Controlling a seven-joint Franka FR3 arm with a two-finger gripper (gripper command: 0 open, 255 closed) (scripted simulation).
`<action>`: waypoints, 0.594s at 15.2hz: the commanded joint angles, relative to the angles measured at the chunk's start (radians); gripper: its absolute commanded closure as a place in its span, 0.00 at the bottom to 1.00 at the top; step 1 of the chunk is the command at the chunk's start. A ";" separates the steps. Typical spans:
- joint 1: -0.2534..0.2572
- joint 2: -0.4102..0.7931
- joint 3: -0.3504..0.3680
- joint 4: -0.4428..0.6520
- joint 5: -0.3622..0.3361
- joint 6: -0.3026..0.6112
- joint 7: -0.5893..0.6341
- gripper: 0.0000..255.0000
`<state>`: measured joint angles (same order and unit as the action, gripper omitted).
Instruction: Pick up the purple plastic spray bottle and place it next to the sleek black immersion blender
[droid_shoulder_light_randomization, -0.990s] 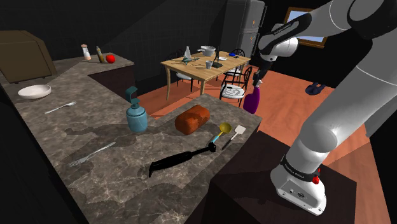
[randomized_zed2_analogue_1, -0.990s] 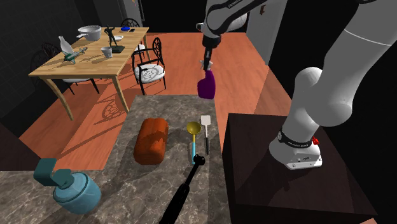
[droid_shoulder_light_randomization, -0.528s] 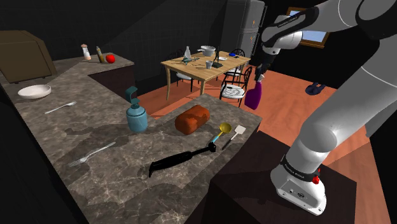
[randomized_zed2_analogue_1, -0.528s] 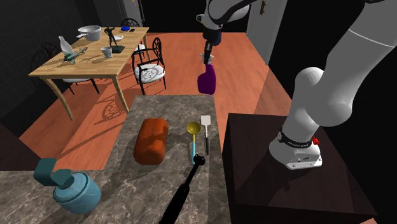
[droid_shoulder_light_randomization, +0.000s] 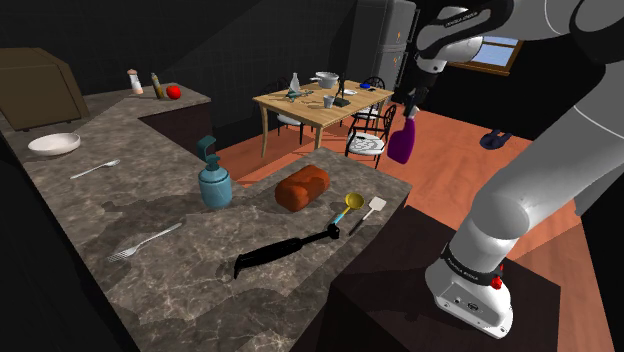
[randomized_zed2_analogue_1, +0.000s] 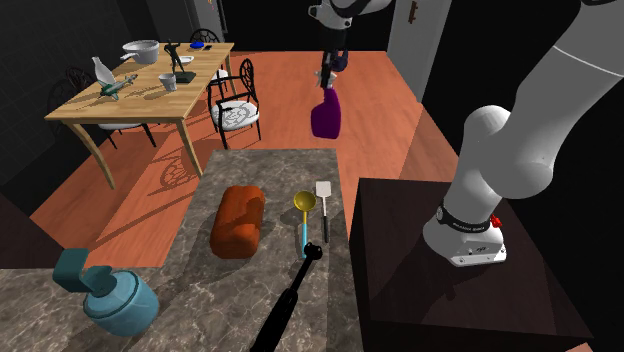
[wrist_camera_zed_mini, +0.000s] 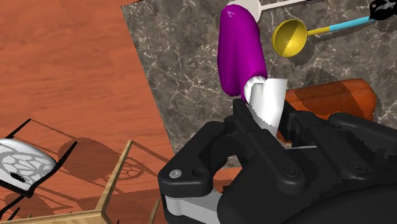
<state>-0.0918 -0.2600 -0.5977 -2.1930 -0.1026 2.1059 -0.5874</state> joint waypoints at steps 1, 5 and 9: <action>0.001 -0.005 0.004 0.021 -0.002 -0.026 0.003 1.00; 0.001 -0.016 0.012 0.066 -0.005 -0.080 0.009 1.00; 0.002 -0.023 0.019 0.114 -0.005 -0.134 0.012 1.00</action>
<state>-0.0898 -0.2818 -0.5806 -2.0934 -0.1082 1.9867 -0.5758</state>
